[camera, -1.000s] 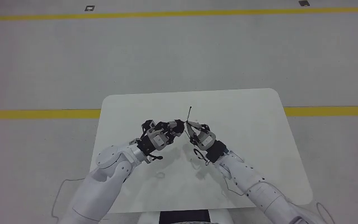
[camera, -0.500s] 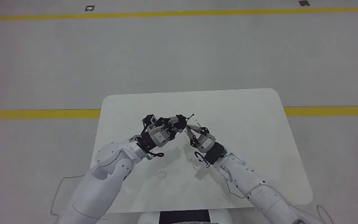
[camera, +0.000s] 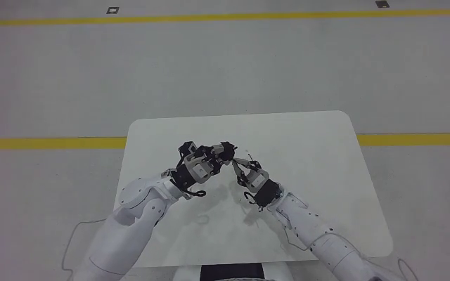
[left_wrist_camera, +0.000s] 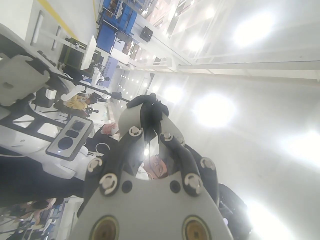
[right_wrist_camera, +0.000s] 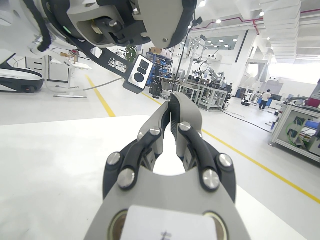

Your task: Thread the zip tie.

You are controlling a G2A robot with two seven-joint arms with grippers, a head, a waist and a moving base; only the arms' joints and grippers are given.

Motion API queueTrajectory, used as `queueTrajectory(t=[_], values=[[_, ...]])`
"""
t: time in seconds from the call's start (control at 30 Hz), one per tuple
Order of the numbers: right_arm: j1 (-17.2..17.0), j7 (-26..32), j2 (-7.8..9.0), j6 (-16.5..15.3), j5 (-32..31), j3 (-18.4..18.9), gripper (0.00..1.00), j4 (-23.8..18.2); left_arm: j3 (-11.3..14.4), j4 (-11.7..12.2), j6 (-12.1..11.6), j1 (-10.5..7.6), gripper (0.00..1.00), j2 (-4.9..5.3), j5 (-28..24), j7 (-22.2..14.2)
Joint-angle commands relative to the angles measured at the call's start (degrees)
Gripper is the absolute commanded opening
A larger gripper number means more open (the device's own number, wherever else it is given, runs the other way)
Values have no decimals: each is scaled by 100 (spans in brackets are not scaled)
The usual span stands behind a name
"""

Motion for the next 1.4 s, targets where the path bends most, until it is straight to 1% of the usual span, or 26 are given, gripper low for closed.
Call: queueTrajectory(t=[0.0,0.07,0.1,0.13,0.17,0.2,0.3,0.37,0.4,0.43,0.5,0.57,0.87,0.93,1.0,1.07,1.13,1.2,1.3,1.37], values=[[-8,5,-3,-5,-7,12,0,-5,-2,-2,-7,0,0,2,3,-1],[-37,-31,-11,-25,86,36,0,-18,-6,9,-19,2,0,4,26,10],[-54,-86,-13,-60,164,66,27,-25,-14,33,-35,3,0,8,75,32],[-68,-127,-12,-85,202,91,68,-23,-17,41,-58,8,0,10,125,53],[-93,-166,-11,-123,299,129,100,-18,-17,56,-89,17,0,12,178,76],[-112,-211,-9,-172,388,168,100,-17,-22,79,-125,26,0,15,250,108],[-171,-347,14,-318,615,335,100,47,-13,162,-331,80,0,28,707,285],[-270,-430,29,-568,1065,508,100,87,2,255,-407,140,0,23,641,310],[-307,-396,37,-747,1297,586,100,106,-4,309,-437,155,0,28,747,350],[-339,-345,55,-933,1552,713,100,128,20,356,-444,195,0,31,833,386],[-406,-248,81,-1223,1899,874,100,113,40,403,-419,227,0,30,792,392],[-455,5,125,-1207,2153,1077,100,108,42,411,-411,227,0,32,821,397],[-455,5,125,-1207,2153,1077,100,108,42,411,-411,227,0,32,821,397],[-464,23,124,-1209,2185,1085,100,102,39,474,-489,240,0,16,623,451],[-569,108,124,-1223,2689,1183,100,36,4,586,-544,253,0,10,462,450],[-720,258,144,-1223,3476,1196,100,-202,-57,685,-591,309,0,-2,48,353],[-850,430,219,-1223,4192,1220,100,-476,-119,792,-634,346,0,-5,-289,109],[-958,541,305,-1223,4749,1214,100,-750,-136,866,-643,374,0,-12,-576,-145],[-1102,704,485,-1223,5429,1229,100,-1137,-150,955,-714,412,0,-24,-982,-602],[-1186,760,608,-1223,5818,1239,100,-1383,-154,974,-820,442,0,-35,-1148,-742]])
